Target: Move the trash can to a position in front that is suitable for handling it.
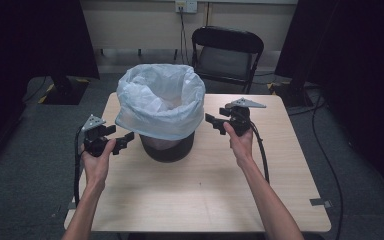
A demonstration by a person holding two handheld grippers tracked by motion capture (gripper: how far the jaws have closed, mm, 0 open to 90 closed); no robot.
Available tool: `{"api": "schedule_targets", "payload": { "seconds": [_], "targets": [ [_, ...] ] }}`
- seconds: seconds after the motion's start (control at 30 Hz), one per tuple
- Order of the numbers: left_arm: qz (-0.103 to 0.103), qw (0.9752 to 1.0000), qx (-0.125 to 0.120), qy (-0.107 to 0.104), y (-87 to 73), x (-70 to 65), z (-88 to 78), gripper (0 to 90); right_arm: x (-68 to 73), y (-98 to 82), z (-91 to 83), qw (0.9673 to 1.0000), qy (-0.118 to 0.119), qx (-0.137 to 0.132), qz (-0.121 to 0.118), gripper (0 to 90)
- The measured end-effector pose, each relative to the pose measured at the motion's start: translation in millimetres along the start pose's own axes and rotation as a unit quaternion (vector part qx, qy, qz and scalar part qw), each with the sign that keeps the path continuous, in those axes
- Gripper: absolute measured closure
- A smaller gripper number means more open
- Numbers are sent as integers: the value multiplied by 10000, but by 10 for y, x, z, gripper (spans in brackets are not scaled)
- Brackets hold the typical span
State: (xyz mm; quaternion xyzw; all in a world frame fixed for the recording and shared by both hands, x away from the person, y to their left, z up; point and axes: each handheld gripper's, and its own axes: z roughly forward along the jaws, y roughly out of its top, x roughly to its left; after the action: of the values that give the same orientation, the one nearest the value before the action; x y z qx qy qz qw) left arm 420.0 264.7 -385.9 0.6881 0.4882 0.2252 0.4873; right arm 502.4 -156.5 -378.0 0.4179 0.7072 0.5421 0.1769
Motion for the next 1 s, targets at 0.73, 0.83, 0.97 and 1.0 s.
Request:
{"api": "schedule_targets", "payload": {
  "seconds": [0.73, 0.83, 0.97, 1.0],
  "targets": [
    [-280, 9985, -152, 445, 142, 379, 594, 167, -25, 154, 632, 9956, -854, 113, 355, 334],
    [-467, 9978, -216, 420, 147, 356, 609, 295, 93, 159, 645, 9962, -843, -2, 201, 444],
    [-552, 9980, -234, 180, 126, 336, 594, 374, 104, 169, 620, 9969, -774, 79, 149, 490],
    [-548, 9981, -244, 135, 116, 327, 589, 405, 119, 159, 597, 9970, -768, 62, 119, 529]
  ]
}}
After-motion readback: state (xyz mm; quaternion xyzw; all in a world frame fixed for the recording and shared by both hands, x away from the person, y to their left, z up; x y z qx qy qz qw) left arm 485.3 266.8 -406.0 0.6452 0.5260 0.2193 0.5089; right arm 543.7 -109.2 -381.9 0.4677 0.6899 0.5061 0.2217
